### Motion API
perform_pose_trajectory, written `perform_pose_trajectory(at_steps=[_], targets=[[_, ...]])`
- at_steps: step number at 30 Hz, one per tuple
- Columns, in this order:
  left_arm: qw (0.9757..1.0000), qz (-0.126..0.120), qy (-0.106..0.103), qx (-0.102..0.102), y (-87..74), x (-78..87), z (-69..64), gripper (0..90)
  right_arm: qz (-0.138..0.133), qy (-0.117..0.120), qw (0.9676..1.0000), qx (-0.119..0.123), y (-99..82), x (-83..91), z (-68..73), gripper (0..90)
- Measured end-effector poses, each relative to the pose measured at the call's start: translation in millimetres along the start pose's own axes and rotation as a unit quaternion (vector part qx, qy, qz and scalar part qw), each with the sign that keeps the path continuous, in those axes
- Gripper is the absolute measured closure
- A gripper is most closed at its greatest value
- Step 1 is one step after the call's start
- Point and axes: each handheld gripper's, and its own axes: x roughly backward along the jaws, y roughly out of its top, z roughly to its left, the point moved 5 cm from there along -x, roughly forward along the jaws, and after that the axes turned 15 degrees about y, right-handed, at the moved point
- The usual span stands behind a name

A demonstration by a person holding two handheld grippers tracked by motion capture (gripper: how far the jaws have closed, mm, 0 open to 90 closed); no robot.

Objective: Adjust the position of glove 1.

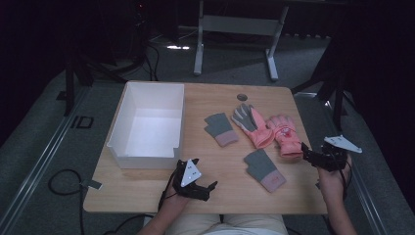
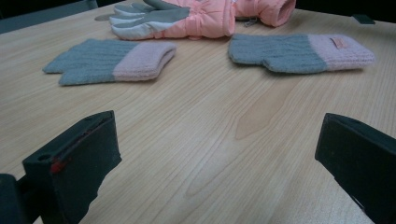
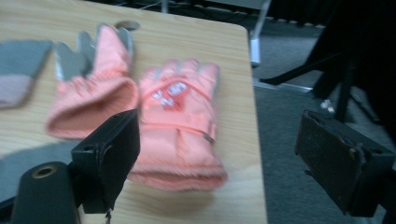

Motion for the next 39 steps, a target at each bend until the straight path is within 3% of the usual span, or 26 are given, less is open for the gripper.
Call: perform_pose_trajectory(at_steps=[4, 8, 13, 18, 21, 28, 39], targets=[[1.0, -0.001, 0.0, 0.0, 0.0, 0.2, -0.1, 0.0, -0.007, 0.033, 0.9994, -0.007, 17.7, 1.6, 3.9, 14.3], [1.0, -0.002, 0.0, 0.002, 0.1, 0.1, -0.4, 0.0, -0.028, 0.021, 0.9993, 0.01, 36.1, 5.8, 9.4, 13.8], [1.0, -0.001, -0.001, -0.001, 0.0, 0.2, -0.2, 0.0, -0.023, 0.06, 0.9979, 0.003, 51.8, 5.7, 14.4, 13.5], [1.0, -0.001, -0.001, -0.003, 0.1, -0.1, -1.2, 0.0, -0.036, 0.091, 0.9952, -0.004, 65.9, 4.9, 23.2, 11.1], [1.0, -0.003, 0.0, -0.005, 0.1, 0.4, -1.6, 0.0, -0.031, 0.092, 0.9951, 0.017, 70.4, 2.7, 30.1, 11.0], [1.0, -0.002, -0.001, -0.004, 0.1, 0.3, -1.6, 0.0, -0.03, 0.113, 0.9925, 0.034, 80.4, -4.7, 41.6, 14.9], [1.0, -0.003, -0.001, -0.005, 0.0, 0.6, -1.5, 0.0, -0.023, 0.174, 0.9815, 0.075, 99.4, -29.3, 69.4, 28.2]])
